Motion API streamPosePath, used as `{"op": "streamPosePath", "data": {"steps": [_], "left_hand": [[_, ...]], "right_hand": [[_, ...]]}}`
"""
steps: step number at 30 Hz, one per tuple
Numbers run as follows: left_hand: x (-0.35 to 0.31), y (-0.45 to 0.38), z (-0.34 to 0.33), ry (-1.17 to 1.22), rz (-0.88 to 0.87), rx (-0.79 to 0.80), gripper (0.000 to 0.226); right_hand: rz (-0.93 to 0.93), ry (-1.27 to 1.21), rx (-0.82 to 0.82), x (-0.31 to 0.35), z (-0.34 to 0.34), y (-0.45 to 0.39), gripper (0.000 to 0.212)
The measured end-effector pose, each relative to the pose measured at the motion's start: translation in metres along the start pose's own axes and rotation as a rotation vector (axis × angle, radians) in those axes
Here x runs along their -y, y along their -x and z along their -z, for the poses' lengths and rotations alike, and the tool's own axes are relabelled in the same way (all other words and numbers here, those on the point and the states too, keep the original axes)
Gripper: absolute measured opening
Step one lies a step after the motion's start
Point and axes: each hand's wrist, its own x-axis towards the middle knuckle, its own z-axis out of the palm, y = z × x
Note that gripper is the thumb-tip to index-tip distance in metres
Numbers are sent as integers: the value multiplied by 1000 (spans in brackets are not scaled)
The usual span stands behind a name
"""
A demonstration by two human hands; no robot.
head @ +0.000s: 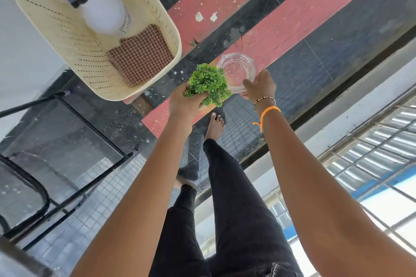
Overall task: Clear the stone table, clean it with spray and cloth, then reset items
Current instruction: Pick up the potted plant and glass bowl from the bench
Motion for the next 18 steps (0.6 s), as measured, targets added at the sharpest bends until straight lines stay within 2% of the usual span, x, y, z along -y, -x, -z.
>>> {"op": "streamPosePath", "data": {"steps": [3,6,12,18], "left_hand": [[11,18,25,40,-23,-40,19],[22,43,56,58,-71,-77,24],[58,112,151,137,-163,-144,19],[93,186,241,340,-262,-235,24]], "right_hand": [[36,13,37,-3,-9,28,35],[58,29,67,-5,-22,63,34],[184,93,164,-4,-61,167,36],[352,-52,174,0,-94,273,35]]}}
